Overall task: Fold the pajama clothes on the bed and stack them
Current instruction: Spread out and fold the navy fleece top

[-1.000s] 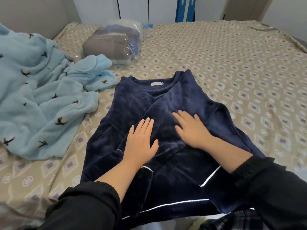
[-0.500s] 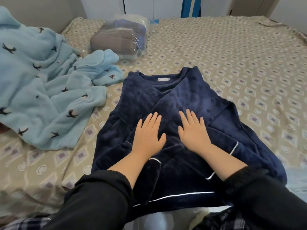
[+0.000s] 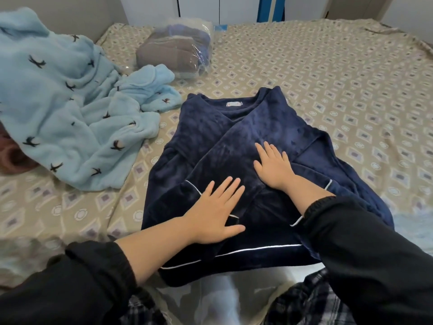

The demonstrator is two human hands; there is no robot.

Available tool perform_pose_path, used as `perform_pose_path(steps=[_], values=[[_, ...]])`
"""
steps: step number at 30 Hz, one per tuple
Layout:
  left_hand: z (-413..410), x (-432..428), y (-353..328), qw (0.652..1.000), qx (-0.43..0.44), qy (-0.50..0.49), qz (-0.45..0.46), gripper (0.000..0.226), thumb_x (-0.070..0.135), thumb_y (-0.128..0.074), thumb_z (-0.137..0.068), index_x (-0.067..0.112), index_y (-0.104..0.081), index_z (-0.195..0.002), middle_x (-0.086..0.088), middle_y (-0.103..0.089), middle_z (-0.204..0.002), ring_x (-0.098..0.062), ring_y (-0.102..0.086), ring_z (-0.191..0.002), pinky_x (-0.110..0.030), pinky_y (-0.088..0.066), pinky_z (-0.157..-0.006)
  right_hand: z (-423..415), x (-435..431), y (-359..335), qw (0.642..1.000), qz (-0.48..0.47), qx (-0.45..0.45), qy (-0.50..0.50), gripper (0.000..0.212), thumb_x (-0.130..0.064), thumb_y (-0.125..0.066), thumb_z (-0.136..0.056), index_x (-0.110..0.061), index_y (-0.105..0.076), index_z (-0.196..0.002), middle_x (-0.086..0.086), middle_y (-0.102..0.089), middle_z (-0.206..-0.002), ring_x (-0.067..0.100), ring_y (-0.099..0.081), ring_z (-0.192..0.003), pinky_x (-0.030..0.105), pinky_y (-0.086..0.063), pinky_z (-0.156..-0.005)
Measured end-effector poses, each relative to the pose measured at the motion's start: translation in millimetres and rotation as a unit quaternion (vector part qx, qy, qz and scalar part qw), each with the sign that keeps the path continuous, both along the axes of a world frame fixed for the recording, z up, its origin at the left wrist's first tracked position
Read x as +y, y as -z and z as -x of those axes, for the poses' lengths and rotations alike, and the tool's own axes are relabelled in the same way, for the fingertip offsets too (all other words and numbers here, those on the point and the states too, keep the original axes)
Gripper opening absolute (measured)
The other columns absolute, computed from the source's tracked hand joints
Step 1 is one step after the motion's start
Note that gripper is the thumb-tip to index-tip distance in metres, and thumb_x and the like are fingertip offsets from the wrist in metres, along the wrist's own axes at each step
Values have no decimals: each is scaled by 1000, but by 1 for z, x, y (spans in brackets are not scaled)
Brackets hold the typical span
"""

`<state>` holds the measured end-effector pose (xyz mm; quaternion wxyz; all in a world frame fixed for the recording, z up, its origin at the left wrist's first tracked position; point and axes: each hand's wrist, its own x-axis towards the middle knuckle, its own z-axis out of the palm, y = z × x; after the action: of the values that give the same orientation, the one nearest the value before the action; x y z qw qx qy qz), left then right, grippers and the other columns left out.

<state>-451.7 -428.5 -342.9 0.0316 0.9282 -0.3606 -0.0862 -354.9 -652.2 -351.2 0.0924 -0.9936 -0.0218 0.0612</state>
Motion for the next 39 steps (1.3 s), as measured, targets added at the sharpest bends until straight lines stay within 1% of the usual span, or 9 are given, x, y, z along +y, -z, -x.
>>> perform_pose_path(steps=[5,12,17,23,29,32,35,37,39], values=[[-69,-20,-34,972,39,-172,153,60,45,-29,-102,20,-15,-154,3,-6,-162,-15,3,-149,-49,-2,-118,0,-1,-2,1000,1,7,4,59,-42,-22,-101,-25,0,-154,4,2,-162,21,2,-148,48,-1,-118],[-98,-25,17,960,-77,-260,66,61,45,-27,-99,27,-8,-154,-4,-9,-162,-22,-3,-149,-47,-8,-120,6,5,1,999,18,-29,10,60,-40,-25,-100,-23,-5,-154,6,-7,-161,23,-8,-147,46,-8,-118],[-104,-23,24,952,-111,-267,98,67,46,-30,-94,20,-12,-154,-3,-14,-161,-20,-8,-149,-45,-12,-120,-10,11,-11,993,85,-85,11,57,-39,-28,-99,-17,-19,-151,10,-37,-147,29,-34,-132,44,-24,-109],[-105,-23,30,947,-123,-274,115,71,47,-31,-93,14,-15,-154,-3,-17,-161,-18,-10,-148,-42,-10,-119,-70,-12,-7,977,12,-19,-213,56,-47,-23,-100,-34,-9,-153,-6,-5,-162,15,-2,-148,45,1,-117],[-106,-21,31,947,-120,-273,121,72,47,-31,-93,15,-12,-154,-2,-15,-161,-17,-8,-149,-41,-9,-120,-153,-105,-1,991,25,8,133,56,-45,-16,-100,-30,-9,-153,3,-7,-162,26,-7,-147,60,0,-115],[-106,-22,30,948,-113,-271,120,71,46,-32,-93,15,-11,-154,-2,-14,-161,-17,-6,-149,-40,-7,-120,-160,-95,-16,981,25,34,188,61,-47,-18,-100,-22,-4,-154,9,0,-161,29,3,-148,61,4,-114],[-106,-22,32,949,-113,-270,116,71,46,-32,-94,15,-11,-154,-2,-14,-161,-17,-6,-149,-41,-7,-120,-133,-44,-28,991,36,-127,32,58,-41,-31,-98,-14,-23,-148,12,-16,-157,31,-13,-145,59,-14,-109],[-106,-22,31,949,-114,-271,112,72,46,-32,-94,14,-11,-154,-2,-14,-161,-17,-6,-149,-41,-7,-120,-97,-13,-19,982,26,-116,-145,56,-43,-26,-96,-19,-29,-147,6,-24,-156,28,-21,-143,57,-19,-107],[-105,-22,30,950,-115,-271,107,71,47,-32,-94,14,-11,-154,-2,-13,-161,-17,-6,-149,-41,-7,-120,-80,-14,-5,983,26,-37,-175,56,-44,-21,-99,-27,-21,-152,-3,-15,-160,18,-11,-147,56,-7,-113]])
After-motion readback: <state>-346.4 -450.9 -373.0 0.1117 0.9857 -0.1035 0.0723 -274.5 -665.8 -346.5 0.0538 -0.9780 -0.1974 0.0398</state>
